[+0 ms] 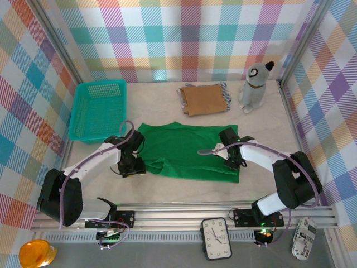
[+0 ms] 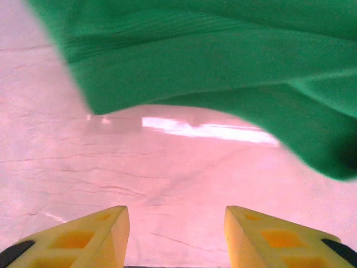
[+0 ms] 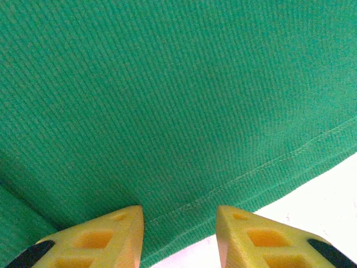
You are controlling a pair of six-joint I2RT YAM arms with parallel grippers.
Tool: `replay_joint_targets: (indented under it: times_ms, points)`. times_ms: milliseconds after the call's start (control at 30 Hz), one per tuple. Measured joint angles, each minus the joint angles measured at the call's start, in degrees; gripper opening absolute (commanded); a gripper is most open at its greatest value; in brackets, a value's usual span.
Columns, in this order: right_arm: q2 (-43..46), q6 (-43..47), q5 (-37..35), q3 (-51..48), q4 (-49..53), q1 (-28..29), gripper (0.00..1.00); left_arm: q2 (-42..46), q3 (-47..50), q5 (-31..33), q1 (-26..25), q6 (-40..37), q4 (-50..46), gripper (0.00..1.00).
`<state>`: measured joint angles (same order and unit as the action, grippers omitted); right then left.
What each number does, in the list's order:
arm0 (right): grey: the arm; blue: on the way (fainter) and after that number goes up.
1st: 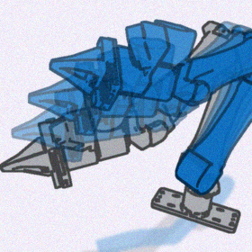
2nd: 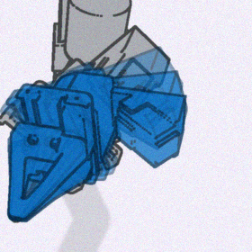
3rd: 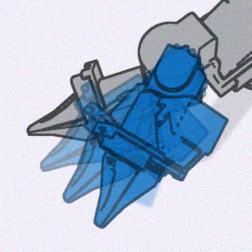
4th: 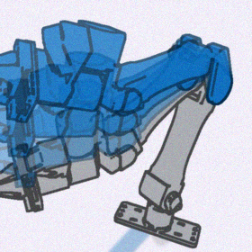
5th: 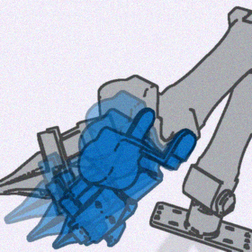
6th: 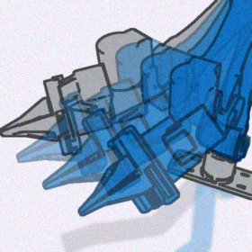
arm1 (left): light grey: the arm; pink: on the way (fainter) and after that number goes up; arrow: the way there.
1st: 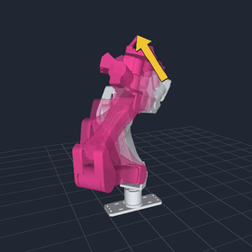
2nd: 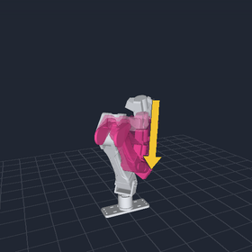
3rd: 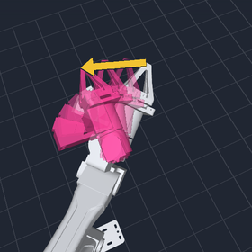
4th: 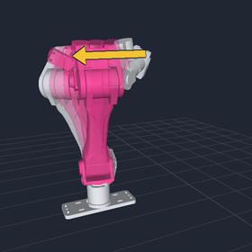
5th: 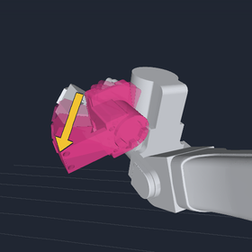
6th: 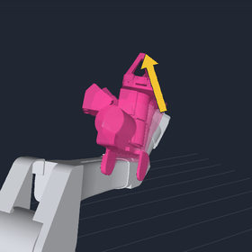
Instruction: Fold and stack the tank tops
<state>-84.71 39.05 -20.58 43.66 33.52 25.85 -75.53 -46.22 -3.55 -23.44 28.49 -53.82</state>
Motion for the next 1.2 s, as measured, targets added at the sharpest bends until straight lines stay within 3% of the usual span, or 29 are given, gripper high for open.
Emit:
replay_joint_targets:
  times_ms: [167,467,1200]
  points:
    - [0.59,-0.79,0.00,0.39,0.11,0.00,0.44,0.24,1.79,1.31,4.66,0.85,1.14,0.46]
    - [4.63,-2.56,0.83,0.39,1.27,0.00,0.46,-7.19,0.81,2.08,5.79,-0.72,4.81,0.41]
    - [6.82,-6.14,3.78,-0.81,1.18,0.00,0.46,-25.77,-21.94,7.58,6.40,-11.47,0.85,0.13]
